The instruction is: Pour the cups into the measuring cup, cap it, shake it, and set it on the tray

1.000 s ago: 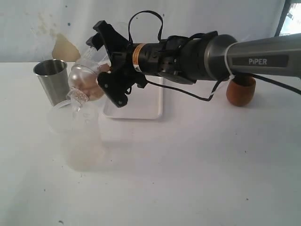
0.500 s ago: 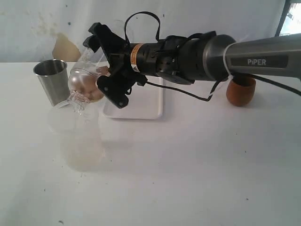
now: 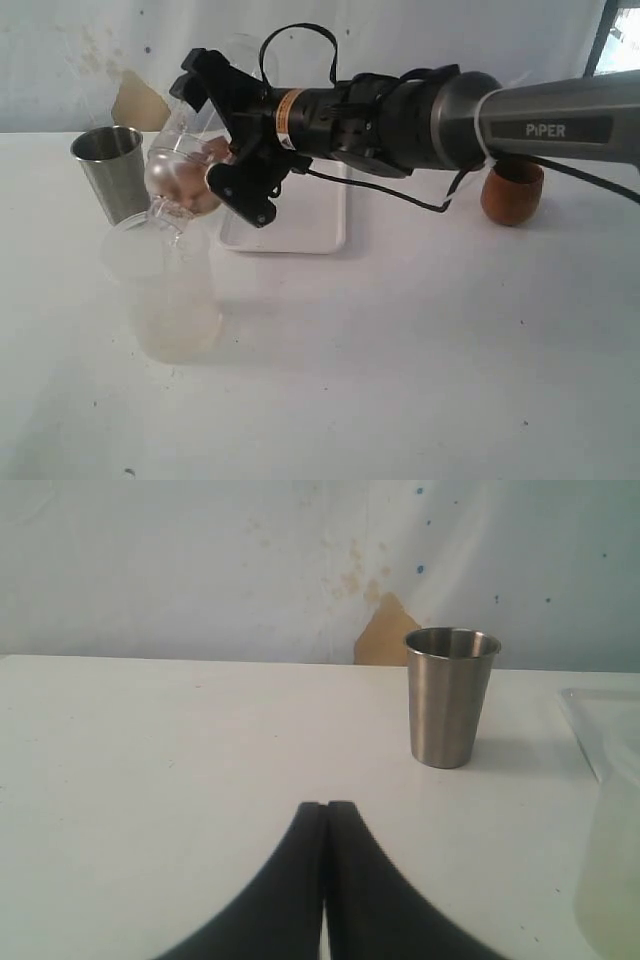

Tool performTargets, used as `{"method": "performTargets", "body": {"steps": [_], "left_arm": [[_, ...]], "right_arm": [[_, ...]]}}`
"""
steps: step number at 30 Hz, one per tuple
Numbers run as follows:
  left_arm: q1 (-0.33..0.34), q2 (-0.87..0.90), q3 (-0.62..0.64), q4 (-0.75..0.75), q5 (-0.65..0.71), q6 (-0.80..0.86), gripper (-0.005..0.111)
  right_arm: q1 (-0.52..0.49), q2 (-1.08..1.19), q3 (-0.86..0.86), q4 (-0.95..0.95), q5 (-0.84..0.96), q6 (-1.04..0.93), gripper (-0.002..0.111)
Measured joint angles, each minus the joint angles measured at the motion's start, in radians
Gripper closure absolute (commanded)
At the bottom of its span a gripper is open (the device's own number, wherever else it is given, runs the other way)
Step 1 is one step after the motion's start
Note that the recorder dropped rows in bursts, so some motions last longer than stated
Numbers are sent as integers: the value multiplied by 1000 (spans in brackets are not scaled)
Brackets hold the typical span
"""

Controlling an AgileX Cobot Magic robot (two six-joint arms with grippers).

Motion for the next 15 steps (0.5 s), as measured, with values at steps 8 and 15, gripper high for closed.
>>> {"method": "performTargets", "body": {"steps": [8,15], "left_arm": [[0,0,0,0,0,0,107],[0,0,0,0,0,0,107]], "right_arm": [[6,0,-44,0,-4,-2,108],[9,0,-48,4,-22,-37,108]]}}
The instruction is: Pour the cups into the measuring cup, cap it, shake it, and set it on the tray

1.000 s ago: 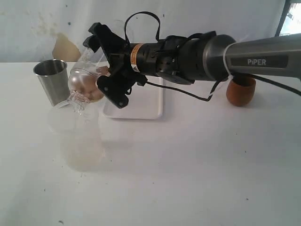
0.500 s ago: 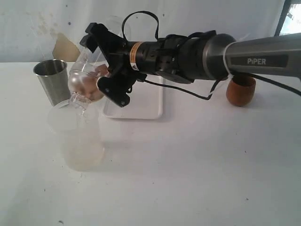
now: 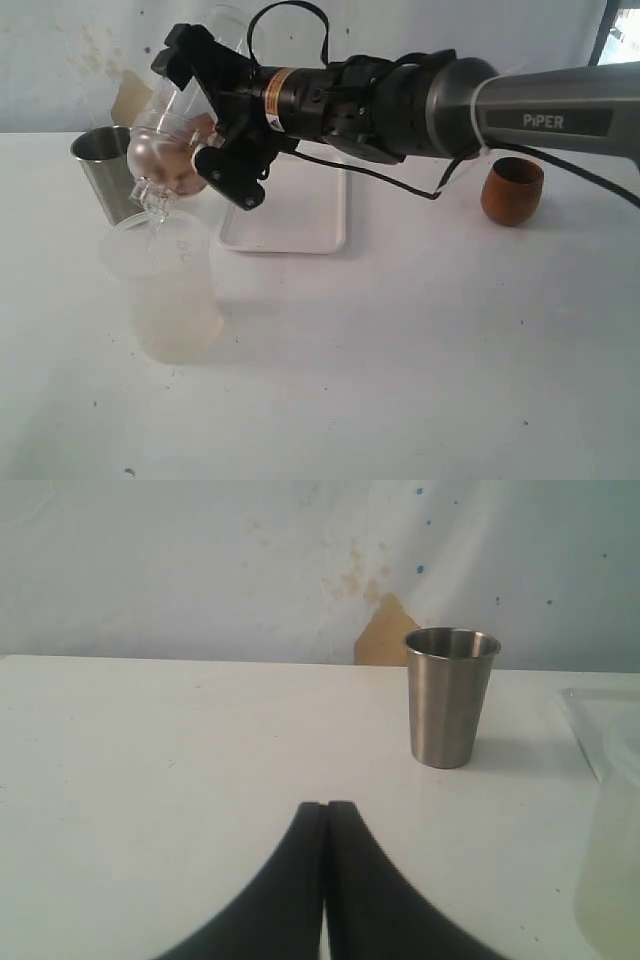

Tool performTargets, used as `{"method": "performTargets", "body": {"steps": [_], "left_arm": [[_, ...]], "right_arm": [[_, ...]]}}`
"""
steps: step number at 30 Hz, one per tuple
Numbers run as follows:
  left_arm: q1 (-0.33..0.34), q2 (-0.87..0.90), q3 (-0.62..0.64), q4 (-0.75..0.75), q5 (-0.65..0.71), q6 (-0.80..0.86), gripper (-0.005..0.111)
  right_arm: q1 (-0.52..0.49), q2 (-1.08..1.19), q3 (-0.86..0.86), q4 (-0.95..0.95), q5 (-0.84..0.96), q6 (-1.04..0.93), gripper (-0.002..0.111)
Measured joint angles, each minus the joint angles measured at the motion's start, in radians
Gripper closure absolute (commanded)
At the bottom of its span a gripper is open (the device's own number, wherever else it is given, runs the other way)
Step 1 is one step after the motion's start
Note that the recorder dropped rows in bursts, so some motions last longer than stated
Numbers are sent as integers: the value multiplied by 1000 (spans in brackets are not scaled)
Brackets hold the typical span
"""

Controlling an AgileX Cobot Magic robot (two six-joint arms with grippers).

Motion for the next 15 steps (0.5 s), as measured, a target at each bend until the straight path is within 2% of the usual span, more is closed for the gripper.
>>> {"method": "performTargets", "body": {"steps": [15], "left_arm": [[0,0,0,0,0,0,107]], "right_arm": [[5,0,-7,0,-28,-54,108]]}}
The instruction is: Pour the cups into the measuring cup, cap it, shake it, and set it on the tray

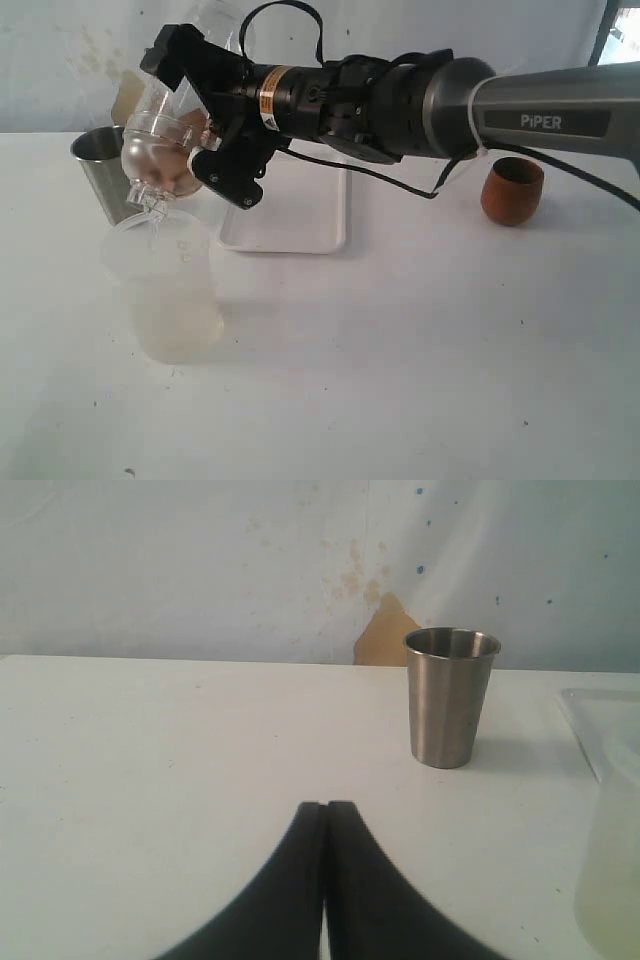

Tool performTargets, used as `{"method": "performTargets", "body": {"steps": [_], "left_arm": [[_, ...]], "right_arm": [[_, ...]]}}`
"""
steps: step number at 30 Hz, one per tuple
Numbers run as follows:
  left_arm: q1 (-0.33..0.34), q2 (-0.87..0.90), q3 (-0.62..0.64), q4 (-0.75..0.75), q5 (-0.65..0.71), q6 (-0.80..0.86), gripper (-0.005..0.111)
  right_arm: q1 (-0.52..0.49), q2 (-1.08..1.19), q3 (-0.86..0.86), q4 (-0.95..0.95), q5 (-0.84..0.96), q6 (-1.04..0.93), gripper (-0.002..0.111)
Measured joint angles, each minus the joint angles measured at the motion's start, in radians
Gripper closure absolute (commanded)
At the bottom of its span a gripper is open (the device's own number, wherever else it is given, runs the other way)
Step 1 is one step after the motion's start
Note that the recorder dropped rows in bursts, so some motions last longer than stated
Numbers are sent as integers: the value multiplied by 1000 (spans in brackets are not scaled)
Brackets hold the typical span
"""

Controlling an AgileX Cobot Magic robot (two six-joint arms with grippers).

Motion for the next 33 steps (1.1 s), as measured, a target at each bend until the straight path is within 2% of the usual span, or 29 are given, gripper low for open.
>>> {"method": "performTargets", "body": {"steps": [33], "left_arm": [[0,0,0,0,0,0,107]], "right_arm": [[0,0,-11,0,-2,-93,108]]}}
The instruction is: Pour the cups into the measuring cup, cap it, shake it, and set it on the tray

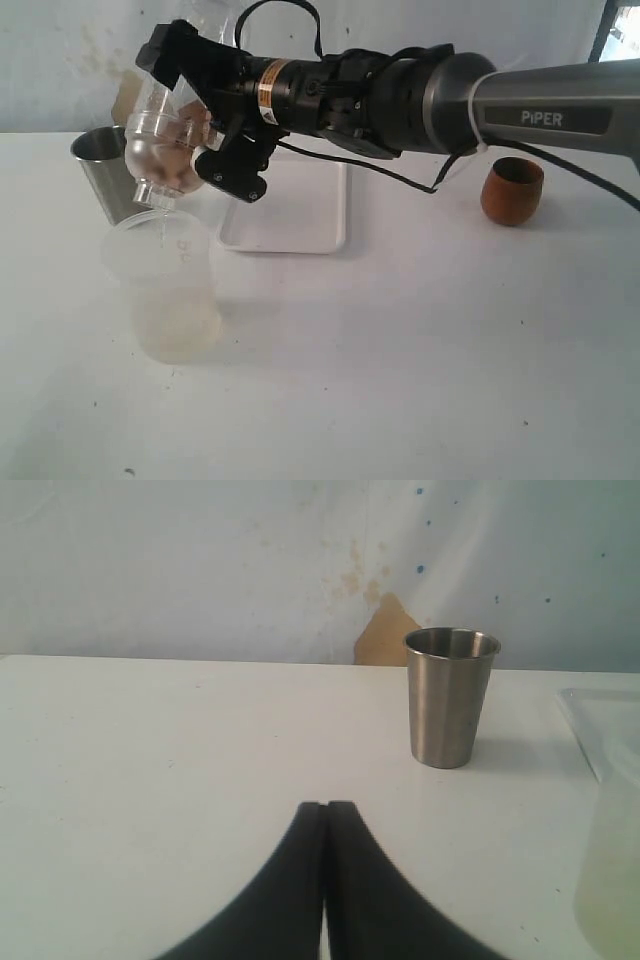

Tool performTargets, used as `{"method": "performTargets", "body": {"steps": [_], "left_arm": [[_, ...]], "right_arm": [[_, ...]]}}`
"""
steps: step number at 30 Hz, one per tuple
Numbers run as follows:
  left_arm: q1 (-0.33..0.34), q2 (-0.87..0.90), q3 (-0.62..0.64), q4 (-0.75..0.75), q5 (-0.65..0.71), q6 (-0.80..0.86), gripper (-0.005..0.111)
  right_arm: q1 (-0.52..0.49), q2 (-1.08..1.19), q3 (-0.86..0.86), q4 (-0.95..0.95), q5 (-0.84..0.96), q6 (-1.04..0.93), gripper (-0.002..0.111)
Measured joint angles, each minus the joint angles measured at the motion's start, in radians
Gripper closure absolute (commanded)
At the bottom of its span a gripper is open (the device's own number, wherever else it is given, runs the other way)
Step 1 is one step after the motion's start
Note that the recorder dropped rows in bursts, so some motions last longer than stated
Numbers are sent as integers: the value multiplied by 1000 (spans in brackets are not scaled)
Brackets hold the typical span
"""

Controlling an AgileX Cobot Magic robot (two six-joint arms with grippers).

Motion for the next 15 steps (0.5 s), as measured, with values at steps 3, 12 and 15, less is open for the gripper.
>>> {"method": "performTargets", "body": {"steps": [3,12,15], "left_arm": [[0,0,0,0,0,0,107],[0,0,0,0,0,0,107],[0,0,0,0,0,0,107]], "right_arm": [[0,0,0,-2,0,0,108],[0,0,0,-4,-4,-2,108],[2,0,0,-6,-4,-4,108]]}}
